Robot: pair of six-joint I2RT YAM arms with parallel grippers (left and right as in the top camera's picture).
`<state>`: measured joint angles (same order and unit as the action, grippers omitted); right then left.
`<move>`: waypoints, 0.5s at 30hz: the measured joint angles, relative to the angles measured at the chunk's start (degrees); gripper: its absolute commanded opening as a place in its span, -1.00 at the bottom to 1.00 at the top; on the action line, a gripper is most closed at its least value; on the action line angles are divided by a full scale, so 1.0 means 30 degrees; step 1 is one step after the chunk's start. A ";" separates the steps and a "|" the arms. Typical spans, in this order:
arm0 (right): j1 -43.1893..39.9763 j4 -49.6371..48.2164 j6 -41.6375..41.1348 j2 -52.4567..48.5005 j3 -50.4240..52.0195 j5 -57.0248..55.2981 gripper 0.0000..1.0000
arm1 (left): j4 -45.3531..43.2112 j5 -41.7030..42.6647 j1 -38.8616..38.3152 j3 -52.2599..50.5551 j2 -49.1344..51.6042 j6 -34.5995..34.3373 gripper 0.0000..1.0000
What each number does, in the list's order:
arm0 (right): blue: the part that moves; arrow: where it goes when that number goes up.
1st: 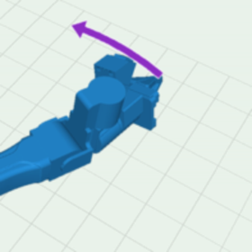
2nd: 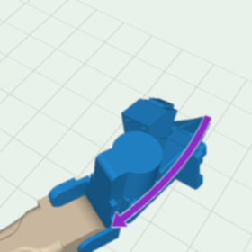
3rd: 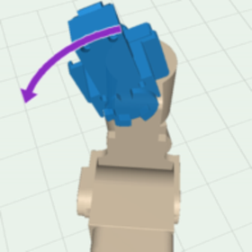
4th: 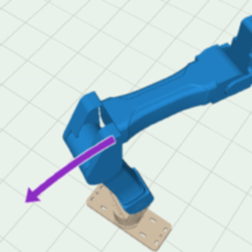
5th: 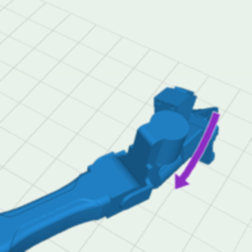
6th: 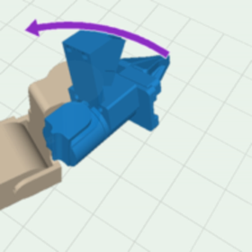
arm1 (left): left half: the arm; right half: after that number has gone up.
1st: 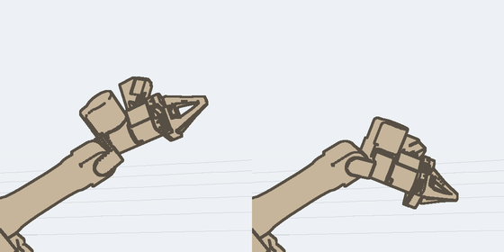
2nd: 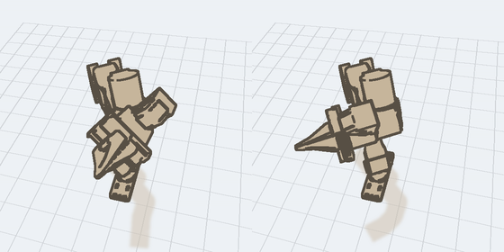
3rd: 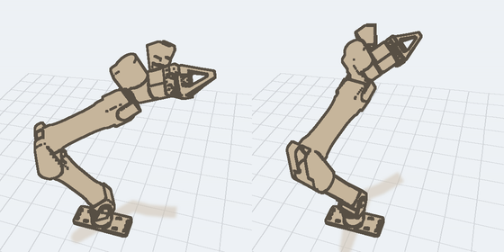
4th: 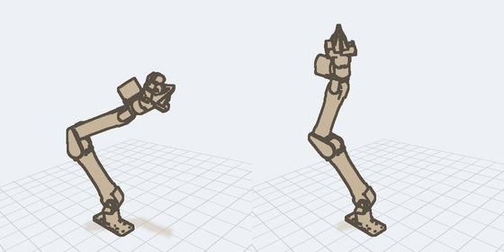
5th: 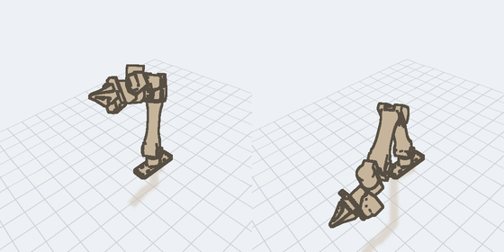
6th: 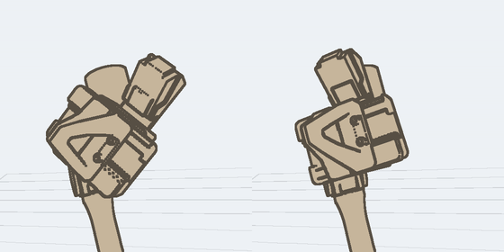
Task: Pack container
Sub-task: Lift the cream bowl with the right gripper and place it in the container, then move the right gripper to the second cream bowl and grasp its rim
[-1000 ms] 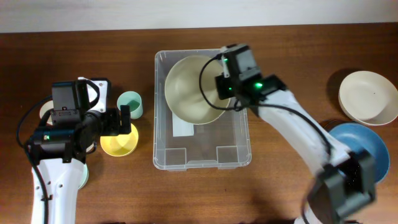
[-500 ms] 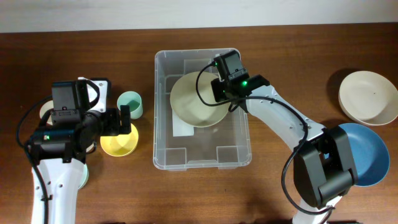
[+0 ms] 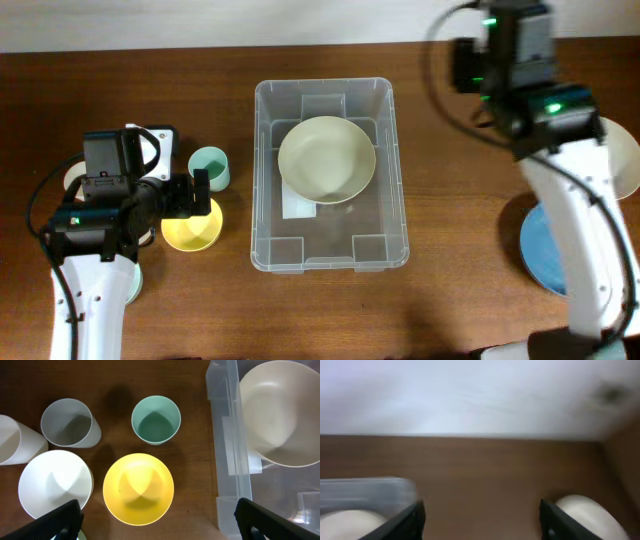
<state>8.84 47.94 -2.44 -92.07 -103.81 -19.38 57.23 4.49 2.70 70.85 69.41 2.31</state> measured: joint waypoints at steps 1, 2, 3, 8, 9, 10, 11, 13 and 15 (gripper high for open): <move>-0.1056 0.0612 -0.0095 -0.0372 0.0000 -0.0233 0.46 | -0.0007 0.0000 0.0000 0.0000 0.0000 0.0000 0.99; -0.2018 0.1268 -0.0248 -0.0976 0.0007 -0.0423 0.47 | -0.0007 0.0000 0.0000 0.0000 0.0000 0.0000 0.99; -0.3169 0.1843 -0.0444 -0.1931 0.0051 -0.0539 0.47 | -0.0015 0.0000 0.0000 0.0007 0.0000 0.0000 0.99; -0.6339 0.2900 -0.0794 -0.5690 0.0342 -0.0379 0.49 | -0.0270 0.0000 0.0000 0.0007 0.0000 0.0000 0.99; -0.6768 0.2980 -0.0845 -0.6200 0.0364 -0.0379 0.49 | -0.0306 0.0000 0.0000 0.0007 0.0000 0.0007 0.99; -0.7220 0.3002 -0.0925 -0.6703 0.0372 -0.0350 0.50 | -0.0291 0.0000 0.0000 0.0007 0.0000 0.0000 0.99; -0.7657 0.3024 -0.1027 -0.7198 0.0372 -0.0306 0.50 | -0.0299 0.0000 0.0000 0.0007 0.0000 0.0000 0.99; -0.8342 0.3002 -0.1246 -0.7992 0.0372 -0.0284 0.51 | -0.0299 0.0000 0.0000 0.0007 0.0015 0.0000 0.99; -0.8961 0.2871 -0.1370 -0.8765 0.0372 -0.0124 0.51 | -0.0299 0.0000 0.0000 0.0007 0.0015 0.0000 0.99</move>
<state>-18.04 56.55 -6.55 -118.37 -102.69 -19.75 56.34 4.49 2.70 70.87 69.45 2.31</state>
